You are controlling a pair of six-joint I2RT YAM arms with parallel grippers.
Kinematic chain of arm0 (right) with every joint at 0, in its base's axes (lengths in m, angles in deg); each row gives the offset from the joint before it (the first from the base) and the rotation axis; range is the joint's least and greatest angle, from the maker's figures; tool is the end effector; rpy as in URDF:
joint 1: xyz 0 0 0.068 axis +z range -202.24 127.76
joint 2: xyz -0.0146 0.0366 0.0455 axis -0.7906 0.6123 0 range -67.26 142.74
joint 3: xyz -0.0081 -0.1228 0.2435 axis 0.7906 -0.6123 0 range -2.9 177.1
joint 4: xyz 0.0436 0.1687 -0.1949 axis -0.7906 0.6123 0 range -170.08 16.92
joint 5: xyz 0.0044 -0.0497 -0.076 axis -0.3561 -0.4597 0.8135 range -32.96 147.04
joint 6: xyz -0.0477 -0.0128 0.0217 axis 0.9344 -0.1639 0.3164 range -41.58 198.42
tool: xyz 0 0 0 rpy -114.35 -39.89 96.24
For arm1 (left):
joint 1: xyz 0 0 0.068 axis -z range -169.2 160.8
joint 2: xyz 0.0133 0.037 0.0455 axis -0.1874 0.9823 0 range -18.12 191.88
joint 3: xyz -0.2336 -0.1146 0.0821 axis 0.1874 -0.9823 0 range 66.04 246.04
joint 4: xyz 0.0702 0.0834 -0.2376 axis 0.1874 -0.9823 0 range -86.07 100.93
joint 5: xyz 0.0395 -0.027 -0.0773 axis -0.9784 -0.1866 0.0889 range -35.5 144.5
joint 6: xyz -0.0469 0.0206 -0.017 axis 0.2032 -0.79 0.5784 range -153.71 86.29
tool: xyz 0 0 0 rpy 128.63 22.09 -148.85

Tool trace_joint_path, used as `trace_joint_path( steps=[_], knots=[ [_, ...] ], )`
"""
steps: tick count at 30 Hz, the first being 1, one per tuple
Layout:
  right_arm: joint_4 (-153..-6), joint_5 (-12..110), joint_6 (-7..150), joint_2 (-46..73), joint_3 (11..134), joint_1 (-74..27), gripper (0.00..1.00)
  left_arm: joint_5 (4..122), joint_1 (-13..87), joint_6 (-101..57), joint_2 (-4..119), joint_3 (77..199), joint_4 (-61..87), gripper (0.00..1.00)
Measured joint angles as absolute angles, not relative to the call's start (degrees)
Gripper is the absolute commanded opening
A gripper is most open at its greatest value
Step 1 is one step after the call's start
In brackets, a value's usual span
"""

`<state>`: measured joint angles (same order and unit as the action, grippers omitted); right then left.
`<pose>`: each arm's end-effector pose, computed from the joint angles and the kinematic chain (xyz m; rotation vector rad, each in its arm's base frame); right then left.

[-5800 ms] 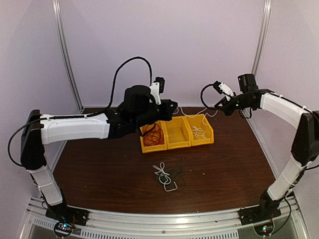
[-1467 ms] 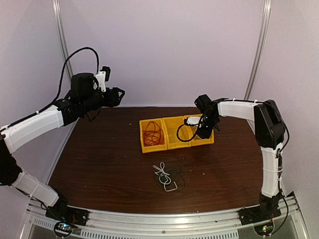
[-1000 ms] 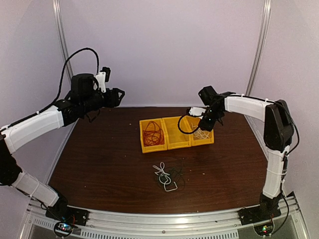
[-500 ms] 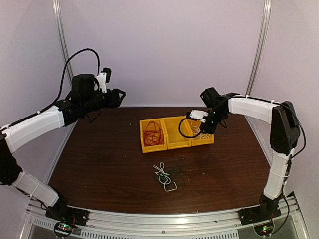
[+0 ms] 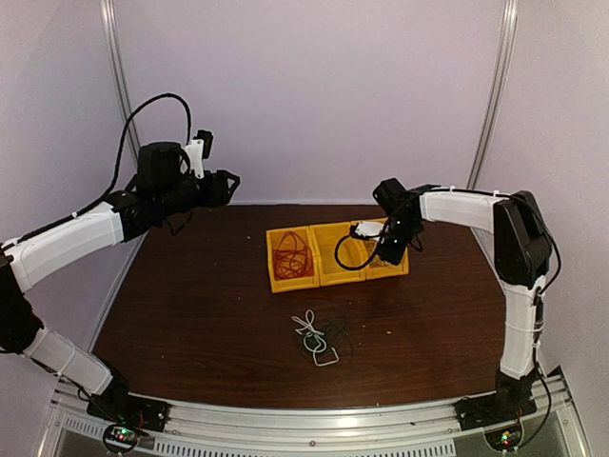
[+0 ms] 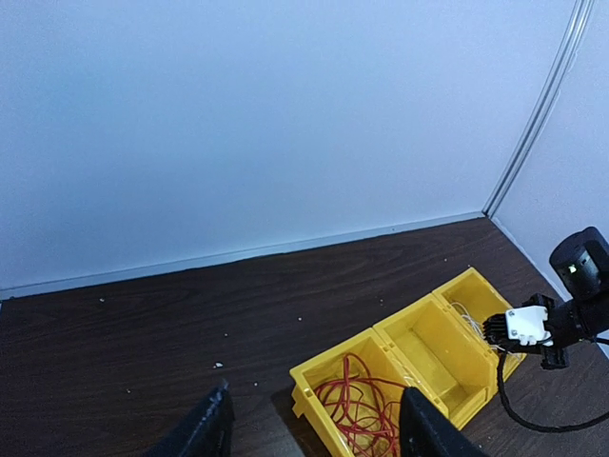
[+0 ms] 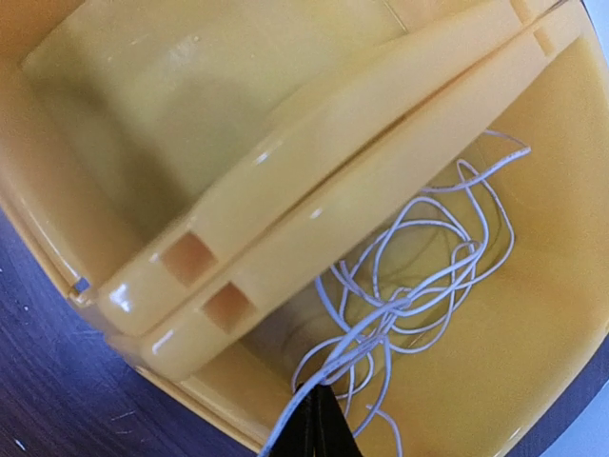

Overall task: Untangle the cables
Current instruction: Adjust the untangled cable in the bin.

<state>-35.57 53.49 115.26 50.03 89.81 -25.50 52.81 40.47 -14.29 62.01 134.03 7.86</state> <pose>0.3811 0.1946 0.1985 -1.4741 2.3481 0.0406 0.2895 -0.1638 0.3519 0.1465 1.8691 -0.5701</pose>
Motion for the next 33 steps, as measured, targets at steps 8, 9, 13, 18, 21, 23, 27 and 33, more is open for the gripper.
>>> trace_joint_path(
  steps=[8, 9, 13, 18, 21, 23, 27, 33],
  knots=[
    [-34.8, 53.7, 113.7, 52.0, 94.5, -25.5, 0.1, 52.9, 40.5, -14.3, 62.0, 134.0, 7.8, 0.6],
    [-34.8, 53.9, 113.6, 51.8, 94.5, -25.5, 0.14, 52.9, 40.5, -14.3, 62.0, 134.0, 7.8, 0.6],
    [-34.8, 55.4, 113.2, 49.9, 93.0, -25.5, 0.21, 53.2, 40.5, -14.3, 62.0, 134.0, 7.9, 0.6],
    [-34.8, 58.7, 113.0, 44.8, 88.4, -25.5, 0.23, 53.3, 40.5, -14.3, 62.0, 134.0, 7.8, 0.6],
    [-34.7, 59.7, 112.7, 42.5, 87.0, -25.5, 0.23, 53.3, 40.5, -14.3, 62.0, 134.0, 7.9, 0.6],
    [-34.6, 59.7, 112.5, 41.2, 86.6, -25.5, 0.25, 53.4, 40.5, -14.3, 62.0, 134.0, 7.9, 0.6],
    [-34.6, 58.6, 112.2, 39.0, 85.6, -25.5, 0.34, 53.5, 40.5, -14.3, 62.0, 133.9, 7.8, 0.6],
    [-34.3, 55.0, 111.1, 38.2, 84.1, -25.5, 0.37, 53.5, 40.5, -14.2, 62.0, 133.9, 7.8, 0.6]
  ],
)
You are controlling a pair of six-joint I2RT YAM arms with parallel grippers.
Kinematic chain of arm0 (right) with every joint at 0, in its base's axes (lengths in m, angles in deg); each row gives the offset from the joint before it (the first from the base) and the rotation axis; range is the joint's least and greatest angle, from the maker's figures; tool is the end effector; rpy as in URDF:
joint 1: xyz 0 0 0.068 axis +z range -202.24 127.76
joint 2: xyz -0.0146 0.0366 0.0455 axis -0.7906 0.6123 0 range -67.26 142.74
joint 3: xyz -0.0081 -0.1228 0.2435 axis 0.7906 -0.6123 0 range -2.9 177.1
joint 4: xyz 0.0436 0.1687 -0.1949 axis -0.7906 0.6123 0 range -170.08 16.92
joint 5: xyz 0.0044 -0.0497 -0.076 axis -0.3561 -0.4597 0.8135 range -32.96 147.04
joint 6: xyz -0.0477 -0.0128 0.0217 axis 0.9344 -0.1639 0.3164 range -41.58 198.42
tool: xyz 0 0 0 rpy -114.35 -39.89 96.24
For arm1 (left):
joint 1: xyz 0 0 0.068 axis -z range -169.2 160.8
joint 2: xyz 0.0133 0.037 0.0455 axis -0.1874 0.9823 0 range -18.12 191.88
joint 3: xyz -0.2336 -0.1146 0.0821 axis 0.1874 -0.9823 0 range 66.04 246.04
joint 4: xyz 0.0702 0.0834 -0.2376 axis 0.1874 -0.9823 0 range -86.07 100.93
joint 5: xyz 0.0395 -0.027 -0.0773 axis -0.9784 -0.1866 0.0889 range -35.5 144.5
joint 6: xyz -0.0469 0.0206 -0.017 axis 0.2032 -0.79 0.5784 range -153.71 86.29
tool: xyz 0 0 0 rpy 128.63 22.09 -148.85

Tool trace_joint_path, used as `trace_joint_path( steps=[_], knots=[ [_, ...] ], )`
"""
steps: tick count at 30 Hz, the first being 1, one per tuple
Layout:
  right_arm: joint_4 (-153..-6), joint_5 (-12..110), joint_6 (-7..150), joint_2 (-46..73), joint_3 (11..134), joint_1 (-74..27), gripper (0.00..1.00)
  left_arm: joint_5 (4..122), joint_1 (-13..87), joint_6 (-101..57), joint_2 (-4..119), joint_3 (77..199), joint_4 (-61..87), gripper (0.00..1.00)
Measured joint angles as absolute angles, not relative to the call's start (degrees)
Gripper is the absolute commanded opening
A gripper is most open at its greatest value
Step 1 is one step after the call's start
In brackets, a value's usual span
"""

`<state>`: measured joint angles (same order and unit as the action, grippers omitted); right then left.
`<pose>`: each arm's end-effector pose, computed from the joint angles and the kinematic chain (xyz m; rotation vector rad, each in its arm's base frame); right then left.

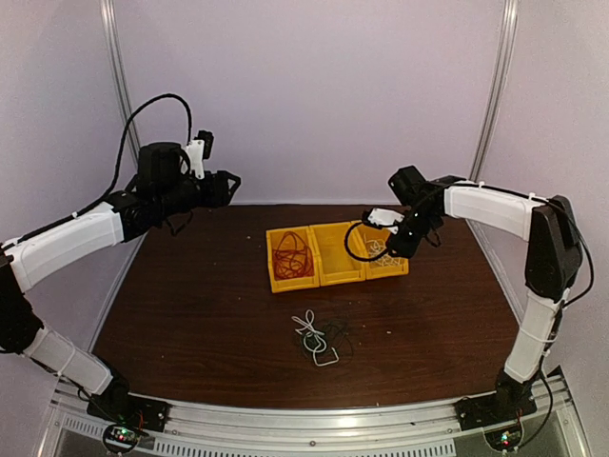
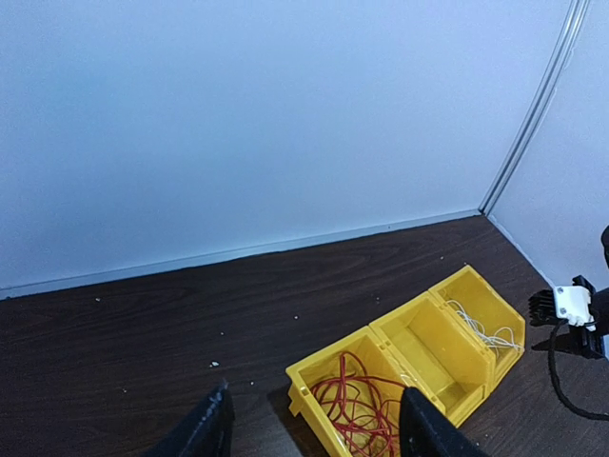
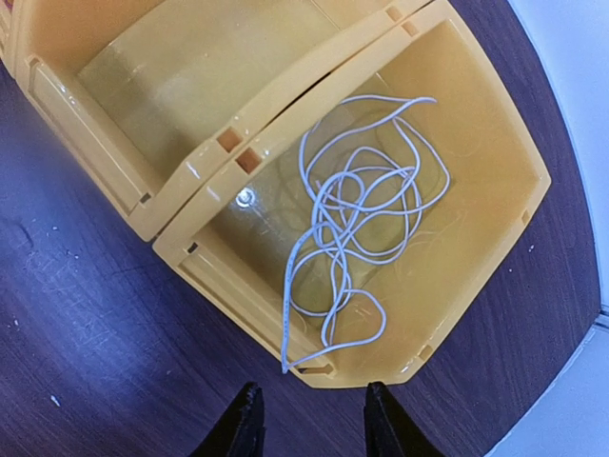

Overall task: Untangle the cables
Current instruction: Adjust the untangled cable in the bin.

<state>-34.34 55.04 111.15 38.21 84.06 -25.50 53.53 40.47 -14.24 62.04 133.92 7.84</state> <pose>0.3471 0.1764 0.2484 -1.3441 2.3313 0.0148 0.2893 -0.1642 0.3510 0.1551 1.8730 -0.5811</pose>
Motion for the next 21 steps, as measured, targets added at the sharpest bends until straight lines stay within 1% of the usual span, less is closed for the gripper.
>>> trace_joint_path(
  steps=[1, 6, 7, 8, 9, 16, 21],
  knots=[
    [-34.3, 54.7, 111.1, 38.4, 84.0, -25.5, 0.36, 53.5, 40.5, -14.2, 62.0, 133.9, 7.9, 0.6],
    [-34.5, 54.2, 110.5, 41.5, 84.1, -25.5, 0.25, 53.5, 40.5, -14.2, 62.1, 133.9, 7.8, 0.6],
    [-34.6, 54.2, 110.2, 42.5, 84.2, -25.5, 0.17, 53.5, 40.5, -14.2, 62.1, 133.9, 7.9, 0.6],
    [-34.6, 54.2, 110.1, 43.3, 84.2, -25.5, 0.06, 53.5, 40.5, -14.2, 62.1, 133.9, 7.9, 0.6],
    [-34.5, 54.2, 109.7, 44.2, 84.3, -25.5, 0.0, 53.5, 40.5, -14.2, 62.1, 133.9, 7.8, 0.6],
    [-34.4, 54.1, 109.4, 47.2, 87.6, -25.5, 0.0, 53.5, 40.5, -14.2, 62.1, 133.9, 7.8, 0.6],
    [-34.4, 53.1, 109.4, 49.0, 92.4, -25.5, 0.0, 53.6, 40.5, -14.2, 62.1, 133.9, 7.8, 0.6]
  ],
)
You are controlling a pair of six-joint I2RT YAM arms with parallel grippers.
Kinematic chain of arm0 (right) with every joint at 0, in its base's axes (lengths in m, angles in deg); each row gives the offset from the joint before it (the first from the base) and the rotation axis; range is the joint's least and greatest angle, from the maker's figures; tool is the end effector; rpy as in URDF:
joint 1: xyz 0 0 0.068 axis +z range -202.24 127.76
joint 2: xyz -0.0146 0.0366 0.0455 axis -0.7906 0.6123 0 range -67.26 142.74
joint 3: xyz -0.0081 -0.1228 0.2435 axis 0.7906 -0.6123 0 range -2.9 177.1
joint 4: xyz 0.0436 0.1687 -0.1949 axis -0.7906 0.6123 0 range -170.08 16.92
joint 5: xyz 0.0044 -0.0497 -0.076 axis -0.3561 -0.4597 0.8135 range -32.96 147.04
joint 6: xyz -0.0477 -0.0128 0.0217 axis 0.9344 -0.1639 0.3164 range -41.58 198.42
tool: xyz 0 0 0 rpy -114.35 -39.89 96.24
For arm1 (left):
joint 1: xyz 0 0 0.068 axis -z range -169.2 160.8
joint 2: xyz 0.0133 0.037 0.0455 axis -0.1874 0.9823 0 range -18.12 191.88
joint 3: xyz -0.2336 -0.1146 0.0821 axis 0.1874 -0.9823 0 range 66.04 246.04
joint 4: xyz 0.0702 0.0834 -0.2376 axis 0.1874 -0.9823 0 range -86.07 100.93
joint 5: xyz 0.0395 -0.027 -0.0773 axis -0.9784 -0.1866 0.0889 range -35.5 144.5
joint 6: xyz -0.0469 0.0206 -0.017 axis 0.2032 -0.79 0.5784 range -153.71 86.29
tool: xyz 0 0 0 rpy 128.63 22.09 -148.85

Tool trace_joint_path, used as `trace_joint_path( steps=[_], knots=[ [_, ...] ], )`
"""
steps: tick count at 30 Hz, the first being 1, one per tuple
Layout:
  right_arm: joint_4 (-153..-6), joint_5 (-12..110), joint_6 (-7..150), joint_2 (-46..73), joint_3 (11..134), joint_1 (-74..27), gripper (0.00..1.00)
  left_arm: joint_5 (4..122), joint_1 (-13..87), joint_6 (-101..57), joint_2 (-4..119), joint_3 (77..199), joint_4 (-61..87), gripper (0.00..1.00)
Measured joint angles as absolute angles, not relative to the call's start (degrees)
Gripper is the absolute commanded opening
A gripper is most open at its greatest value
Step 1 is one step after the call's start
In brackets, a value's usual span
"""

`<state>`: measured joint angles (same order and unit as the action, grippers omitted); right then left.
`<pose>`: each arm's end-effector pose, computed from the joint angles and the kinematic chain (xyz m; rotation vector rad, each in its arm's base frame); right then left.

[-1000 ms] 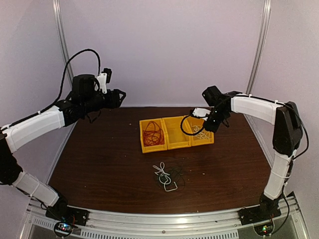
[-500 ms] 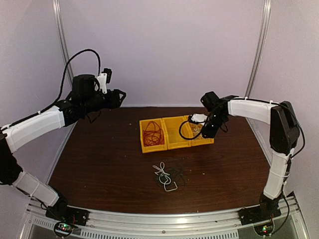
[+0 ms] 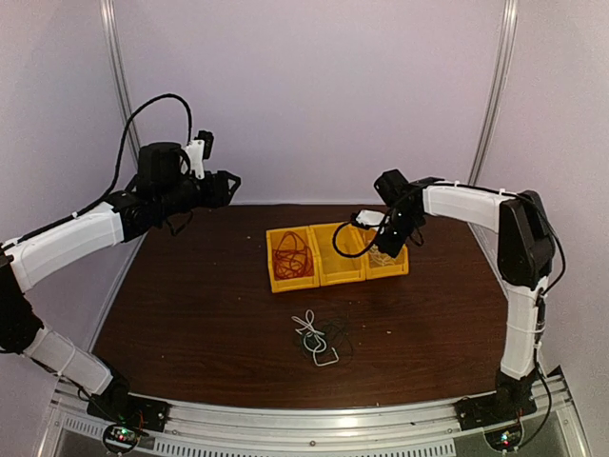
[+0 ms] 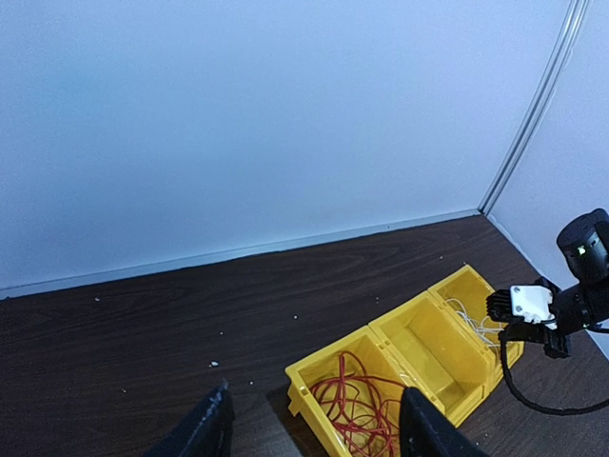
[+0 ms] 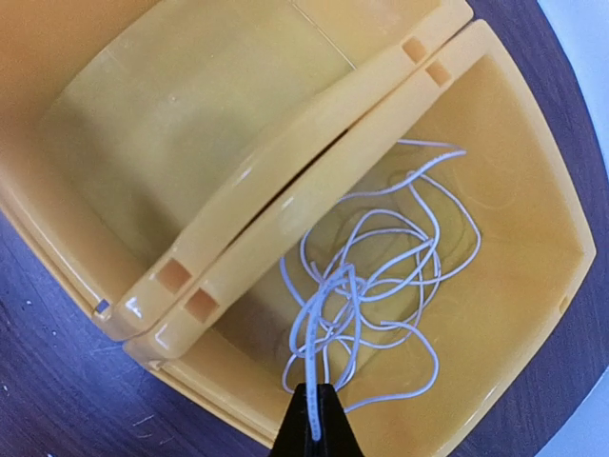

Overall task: Untangle the cables
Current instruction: Adjust the untangled cable in the bin.

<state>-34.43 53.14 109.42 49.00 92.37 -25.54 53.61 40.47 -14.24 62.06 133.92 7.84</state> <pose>0.3834 0.1957 0.2180 -1.3346 2.3826 0.0718 0.2894 -0.1643 0.3509 0.1562 1.8734 -0.5822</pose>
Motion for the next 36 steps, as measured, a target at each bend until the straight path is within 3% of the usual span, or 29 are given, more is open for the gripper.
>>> trace_joint_path(
  steps=[9, 14, 20, 28, 36],
  knots=[
    [-34.3, 51.7, 109.2, 57.0, 97.3, -25.9, 0.01, 53.8, 40.5, -14.2, 62.2, 133.9, 7.8, 0.6],
    [-33.2, 51.5, 108.7, 57.1, 97.1, -26.0, 0.26, 53.9, 40.5, -14.2, 62.2, 133.9, 7.9, 0.6],
    [-32.9, 52.4, 108.7, 46.9, 91.4, -26.0, 0.39, 55.2, 40.5, -14.2, 62.3, 133.9, 7.9, 0.6],
    [-35.7, 49.3, 109.4, 29.4, 80.0, -25.9, 0.4, 60.9, 40.5, -14.8, 64.5, 133.9, 7.9, 0.53],
    [-42.3, 30.0, 112.1, 20.3, 64.3, -23.2, 0.39, 62.3, 50.1, -18.6, 64.7, 133.5, 6.7, 0.52]
  ],
)
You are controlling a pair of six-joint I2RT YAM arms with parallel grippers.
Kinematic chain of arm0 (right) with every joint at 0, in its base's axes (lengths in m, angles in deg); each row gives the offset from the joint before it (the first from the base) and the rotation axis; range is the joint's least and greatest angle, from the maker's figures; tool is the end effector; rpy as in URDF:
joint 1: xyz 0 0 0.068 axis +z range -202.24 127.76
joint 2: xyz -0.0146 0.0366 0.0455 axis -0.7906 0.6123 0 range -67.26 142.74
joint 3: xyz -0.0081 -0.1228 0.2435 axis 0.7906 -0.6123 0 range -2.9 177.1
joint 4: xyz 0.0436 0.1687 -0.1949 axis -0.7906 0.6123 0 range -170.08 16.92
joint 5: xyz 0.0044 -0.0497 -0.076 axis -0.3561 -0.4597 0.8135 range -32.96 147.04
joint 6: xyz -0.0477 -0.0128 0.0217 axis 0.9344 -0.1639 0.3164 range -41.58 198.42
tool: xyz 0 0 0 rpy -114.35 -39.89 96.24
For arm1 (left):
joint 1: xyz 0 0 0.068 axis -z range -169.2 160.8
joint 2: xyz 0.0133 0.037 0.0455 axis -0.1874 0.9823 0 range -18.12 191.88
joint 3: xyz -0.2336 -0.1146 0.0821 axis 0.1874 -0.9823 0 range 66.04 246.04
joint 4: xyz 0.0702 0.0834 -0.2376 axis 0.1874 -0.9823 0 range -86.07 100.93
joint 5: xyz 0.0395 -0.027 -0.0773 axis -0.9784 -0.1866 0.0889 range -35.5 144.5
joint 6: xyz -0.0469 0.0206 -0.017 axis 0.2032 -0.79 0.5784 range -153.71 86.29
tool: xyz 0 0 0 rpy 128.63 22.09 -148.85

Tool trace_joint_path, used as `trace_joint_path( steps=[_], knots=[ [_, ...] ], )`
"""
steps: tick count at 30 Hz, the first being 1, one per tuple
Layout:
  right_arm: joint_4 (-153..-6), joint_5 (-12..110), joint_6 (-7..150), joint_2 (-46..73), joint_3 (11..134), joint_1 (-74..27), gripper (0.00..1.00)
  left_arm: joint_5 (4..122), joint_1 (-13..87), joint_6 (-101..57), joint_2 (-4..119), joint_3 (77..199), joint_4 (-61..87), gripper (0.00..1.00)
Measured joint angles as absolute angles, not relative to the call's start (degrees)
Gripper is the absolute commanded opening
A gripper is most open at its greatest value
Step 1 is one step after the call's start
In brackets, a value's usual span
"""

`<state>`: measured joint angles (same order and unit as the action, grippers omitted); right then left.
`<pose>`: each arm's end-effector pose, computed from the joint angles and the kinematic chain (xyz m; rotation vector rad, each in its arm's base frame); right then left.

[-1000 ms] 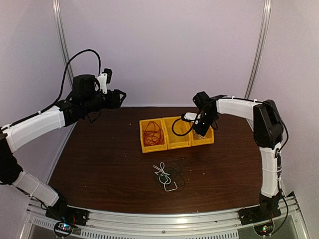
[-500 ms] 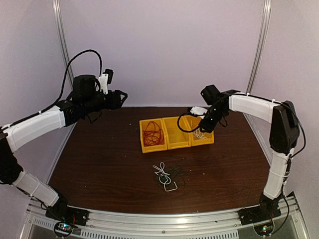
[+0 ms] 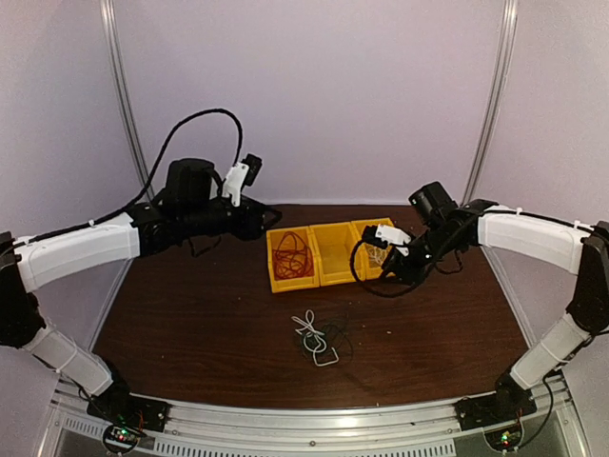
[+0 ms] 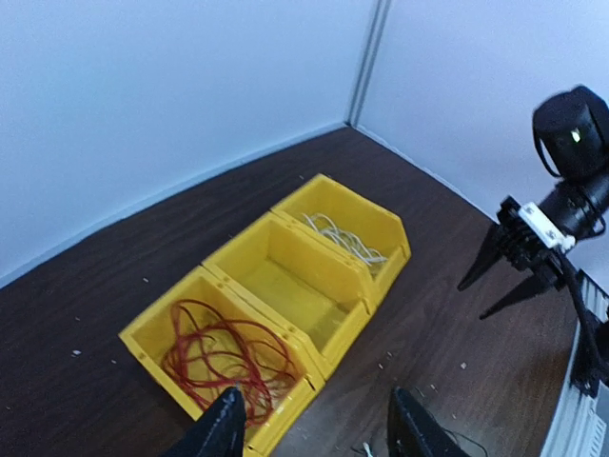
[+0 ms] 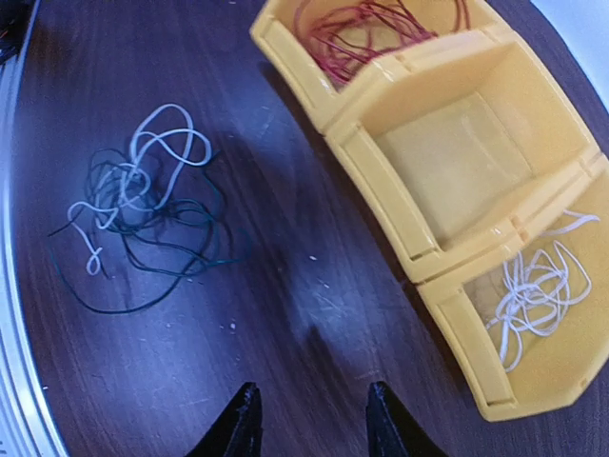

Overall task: Untangle the cables
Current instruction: Adjust the untangled cable in the bin, then pick up the twisted cables from the center of the board.

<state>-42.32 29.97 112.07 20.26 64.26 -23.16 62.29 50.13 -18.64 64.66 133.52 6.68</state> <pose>0.2673 0.1673 0.2585 -1.4549 2.0549 0.5756 0.2613 -0.2205 0.3320 0.5100 1.9186 -0.7599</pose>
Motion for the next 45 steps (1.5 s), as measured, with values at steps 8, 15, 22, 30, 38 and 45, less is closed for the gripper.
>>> trace_joint_path(
  steps=[8, 15, 22, 30, 38, 45],
  knots=[
    [-48.8, 23.8, 116.4, 18.6, 56.4, -11.5, 0.47, 69.2, 58.0, -18.1, 60.4, 114.9, 7.2, 0.49],
    [-51.1, 24.4, 119.3, 22.3, 53.8, -3.5, 0.52, 72.0, 58.1, -21.8, 59.6, 104.6, 13.8, 0.57],
    [-52.5, 25.8, 120.2, 23.9, 53.3, -0.6, 0.54, 72.8, 58.1, -25.0, 64.0, 99.8, 28.3, 0.62],
    [-54.0, 27.6, 120.1, 26.3, 52.9, -0.5, 0.54, 75.8, 58.1, -29.7, 77.7, 102.3, 36.4, 0.57],
    [-54.4, 28.6, 120.2, 28.1, 52.8, -0.5, 0.54, 80.0, 58.1, -33.2, 85.7, 110.7, 38.0, 0.43],
    [-55.2, 28.6, 120.2, 28.7, 52.7, -0.5, 0.55, 84.1, 58.1, -36.8, 89.3, 113.5, 36.8, 0.51]
  ],
)
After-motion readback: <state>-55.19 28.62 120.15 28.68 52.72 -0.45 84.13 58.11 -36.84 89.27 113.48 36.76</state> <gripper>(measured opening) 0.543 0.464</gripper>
